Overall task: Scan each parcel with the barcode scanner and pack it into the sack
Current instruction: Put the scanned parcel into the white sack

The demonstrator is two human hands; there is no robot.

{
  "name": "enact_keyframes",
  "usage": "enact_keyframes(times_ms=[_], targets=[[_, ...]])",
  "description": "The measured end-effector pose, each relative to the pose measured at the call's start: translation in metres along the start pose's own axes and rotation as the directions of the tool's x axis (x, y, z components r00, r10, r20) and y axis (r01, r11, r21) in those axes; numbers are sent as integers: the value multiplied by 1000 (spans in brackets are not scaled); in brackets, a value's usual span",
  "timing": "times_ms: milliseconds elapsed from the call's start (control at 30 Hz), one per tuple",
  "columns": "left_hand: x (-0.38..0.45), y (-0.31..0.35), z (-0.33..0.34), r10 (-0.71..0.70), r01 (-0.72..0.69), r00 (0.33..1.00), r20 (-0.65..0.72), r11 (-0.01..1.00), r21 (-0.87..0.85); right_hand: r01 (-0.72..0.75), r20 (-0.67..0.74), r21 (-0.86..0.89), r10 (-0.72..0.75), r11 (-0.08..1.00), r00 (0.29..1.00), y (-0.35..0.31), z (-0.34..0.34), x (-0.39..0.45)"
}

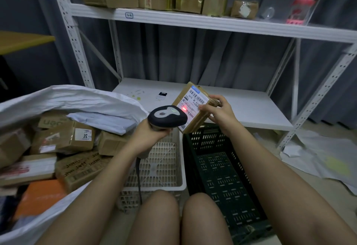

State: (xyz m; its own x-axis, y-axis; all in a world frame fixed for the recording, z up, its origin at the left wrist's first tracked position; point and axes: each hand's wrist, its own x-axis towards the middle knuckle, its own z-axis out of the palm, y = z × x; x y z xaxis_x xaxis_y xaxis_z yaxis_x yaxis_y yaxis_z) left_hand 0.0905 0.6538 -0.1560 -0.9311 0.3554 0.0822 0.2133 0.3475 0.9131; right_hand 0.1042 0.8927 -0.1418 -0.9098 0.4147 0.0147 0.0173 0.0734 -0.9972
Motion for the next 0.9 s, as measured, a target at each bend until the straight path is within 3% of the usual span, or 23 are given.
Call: enact_keyframes(times_ms=[433,700,900], targets=[[-5,-4,-10,13,-15,1000,-20,995,-99,36,-10,5,-36,999,999,-9,3,-5],[-36,-2,-59,-33,-4,971,-237,988,-154,124,78,132,-135,983,988,-39,47,-20],[-73,-8,-118,-44,-13,908,-417,991,-133,128,228,98,-147,987,962,-48,120,-28]])
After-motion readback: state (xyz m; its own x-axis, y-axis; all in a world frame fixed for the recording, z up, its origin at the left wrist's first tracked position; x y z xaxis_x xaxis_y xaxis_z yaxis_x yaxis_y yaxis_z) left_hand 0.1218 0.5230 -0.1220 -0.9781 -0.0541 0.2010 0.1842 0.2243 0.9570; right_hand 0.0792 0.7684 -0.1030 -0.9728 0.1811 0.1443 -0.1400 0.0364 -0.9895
